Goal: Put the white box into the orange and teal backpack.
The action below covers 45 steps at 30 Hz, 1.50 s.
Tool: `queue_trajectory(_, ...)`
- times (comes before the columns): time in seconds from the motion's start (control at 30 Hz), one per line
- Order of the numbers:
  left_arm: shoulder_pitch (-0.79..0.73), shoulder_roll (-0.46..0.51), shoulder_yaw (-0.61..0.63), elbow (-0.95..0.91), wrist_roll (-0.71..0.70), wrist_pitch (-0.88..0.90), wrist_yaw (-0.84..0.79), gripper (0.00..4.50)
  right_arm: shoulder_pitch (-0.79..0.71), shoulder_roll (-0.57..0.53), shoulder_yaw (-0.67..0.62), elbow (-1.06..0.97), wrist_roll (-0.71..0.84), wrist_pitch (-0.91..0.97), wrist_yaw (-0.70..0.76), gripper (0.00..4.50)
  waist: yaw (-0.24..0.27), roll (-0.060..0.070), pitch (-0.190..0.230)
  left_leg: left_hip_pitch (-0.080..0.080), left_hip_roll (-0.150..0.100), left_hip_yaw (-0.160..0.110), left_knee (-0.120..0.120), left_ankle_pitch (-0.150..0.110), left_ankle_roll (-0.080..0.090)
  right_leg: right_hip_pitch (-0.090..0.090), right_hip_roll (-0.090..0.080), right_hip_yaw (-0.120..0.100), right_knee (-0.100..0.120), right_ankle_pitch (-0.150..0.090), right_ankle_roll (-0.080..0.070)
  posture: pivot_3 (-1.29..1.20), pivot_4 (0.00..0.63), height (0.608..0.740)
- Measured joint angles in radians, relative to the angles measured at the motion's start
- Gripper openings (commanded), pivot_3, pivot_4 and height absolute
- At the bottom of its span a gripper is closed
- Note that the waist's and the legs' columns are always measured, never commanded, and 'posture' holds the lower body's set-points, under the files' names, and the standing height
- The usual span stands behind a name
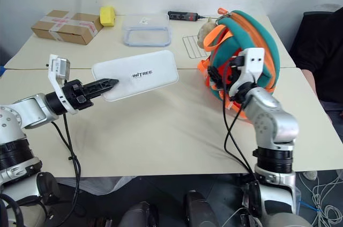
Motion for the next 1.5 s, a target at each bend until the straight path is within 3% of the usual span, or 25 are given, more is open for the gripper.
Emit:
queue_trajectory(0.33,0.008,0.022,-0.001,-0.026,-0.015,-0.008,0.013,1.24,0.040,0.064,0.140,-0.095,-0.144,-0.031,-0.082,4.50,0.003,0.000,0.000,0.000,0.000,0.000,0.000,0.000,0.000,0.000,0.000,0.000,0.000,0.000,0.000,0.00,0.150,0.740)
queue_trajectory(0.57,0.033,0.029,0.004,-0.029,-0.022,-0.010,0.020,1.24,0.162,-0.117,0.282,-0.209,-0.291,-0.118,0.024,4.50,0.006,0.000,0.000,-0.001,-0.001,0.000,0.000,0.000,0.000,0.000,-0.001,0.000,-0.002,0.000,0.000,0.00,0.150,0.740)
queue_trajectory(0.67,0.032,0.029,-0.001,-0.028,-0.022,-0.016,0.020,1.24,0.155,-0.020,0.245,-0.196,-0.263,-0.116,0.010,4.50,0.000,0.000,0.000,0.000,0.000,0.000,-0.001,0.000,0.000,0.000,0.000,0.000,0.000,0.000,0.000,0.00,0.150,0.740)
queue_trajectory(0.83,0.014,0.031,-0.023,-0.022,-0.022,-0.030,0.020,1.24,0.021,0.157,0.134,-0.067,-0.195,-0.077,-0.076,4.50,0.002,0.000,0.000,0.000,0.000,-0.001,-0.001,0.001,-0.002,-0.001,0.000,0.000,0.000,0.000,-0.001,0.00,0.150,0.740)
queue_trajectory(1.07,0.004,0.040,-0.026,-0.015,-0.022,-0.051,0.018,1.24,-0.160,0.180,0.080,0.264,-0.225,-0.203,-0.108,4.50,-0.001,0.000,0.000,0.000,0.000,0.000,-0.001,0.001,-0.001,-0.001,0.000,0.000,0.000,0.000,-0.001,0.00,0.150,0.740)
queue_trajectory(1.2,0.003,0.044,-0.025,-0.002,-0.022,-0.056,0.018,1.24,-0.173,0.179,0.076,0.346,-0.234,-0.280,-0.090,3.63,-0.004,0.000,0.000,0.000,0.000,0.000,-0.003,0.001,-0.001,-0.001,0.000,0.000,-0.002,0.000,-0.001,0.00,0.150,0.740)
queue_trajectory(1.5,0.011,0.046,-0.004,-0.003,-0.018,-0.138,0.035,1.24,-0.173,0.110,0.080,0.382,-0.245,-0.356,0.009,0.57,-0.005,0.000,0.000,0.000,0.000,0.000,-0.002,0.001,-0.001,-0.001,0.000,0.000,-0.001,0.000,-0.001,0.00,0.150,0.740)
